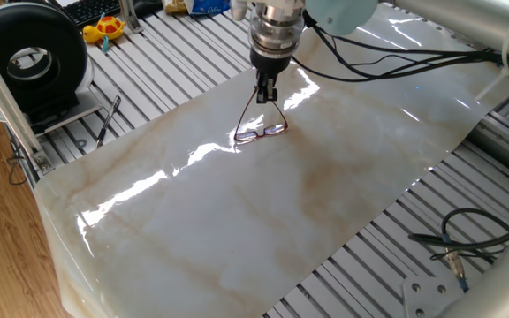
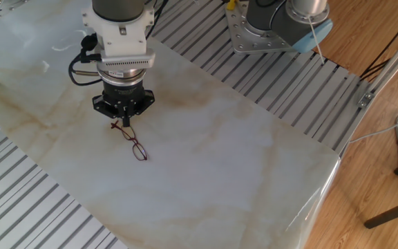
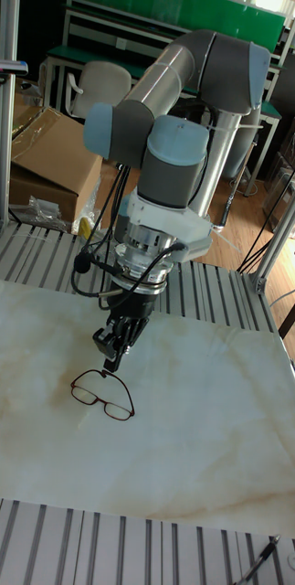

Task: Unfold the leg of the glasses (with one hand)

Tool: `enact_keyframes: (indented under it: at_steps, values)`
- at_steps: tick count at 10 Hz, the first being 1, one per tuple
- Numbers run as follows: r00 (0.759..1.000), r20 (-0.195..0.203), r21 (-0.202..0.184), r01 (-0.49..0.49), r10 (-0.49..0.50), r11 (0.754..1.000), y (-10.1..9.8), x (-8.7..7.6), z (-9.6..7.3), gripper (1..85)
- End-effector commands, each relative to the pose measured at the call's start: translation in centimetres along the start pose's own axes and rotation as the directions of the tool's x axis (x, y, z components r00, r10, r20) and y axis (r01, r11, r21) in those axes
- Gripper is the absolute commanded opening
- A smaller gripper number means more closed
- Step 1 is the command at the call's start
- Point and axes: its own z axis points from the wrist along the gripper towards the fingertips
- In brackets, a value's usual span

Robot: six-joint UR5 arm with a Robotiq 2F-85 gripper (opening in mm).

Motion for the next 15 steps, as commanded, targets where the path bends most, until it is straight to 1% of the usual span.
enact_keyframes:
  at_steps: [1, 3, 4, 6, 7, 9, 12, 15]
  values:
    - [1.0, 0.009, -0.004, -0.006, 0.006, 1.0, 0.0, 0.1, 1.0, 1.3]
    - [1.0, 0.008, 0.002, -0.003, 0.003, 1.0, -0.4, -0.3, 1.7, 1.3]
    - [1.0, 0.005, 0.005, -0.002, 0.002, 1.0, -0.5, -0.7, 1.9, 1.3]
    - [1.0, -0.003, -0.021, -0.014, 0.014, 1.0, 0.0, -2.5, 0.8, 1.3]
    - [1.0, -0.009, -0.029, -0.022, 0.022, 0.999, 0.3, -3.2, 0.2, 1.3]
    - [1.0, -0.005, -0.036, -0.029, 0.029, 0.999, 0.7, -4.3, -0.2, 1.3]
    - [1.0, -0.005, -0.04, -0.029, 0.029, 0.999, 0.9, -4.7, -0.2, 1.3]
    - [1.0, -0.014, -0.037, -0.027, 0.026, 0.999, 1.0, -4.0, -0.7, 1.3]
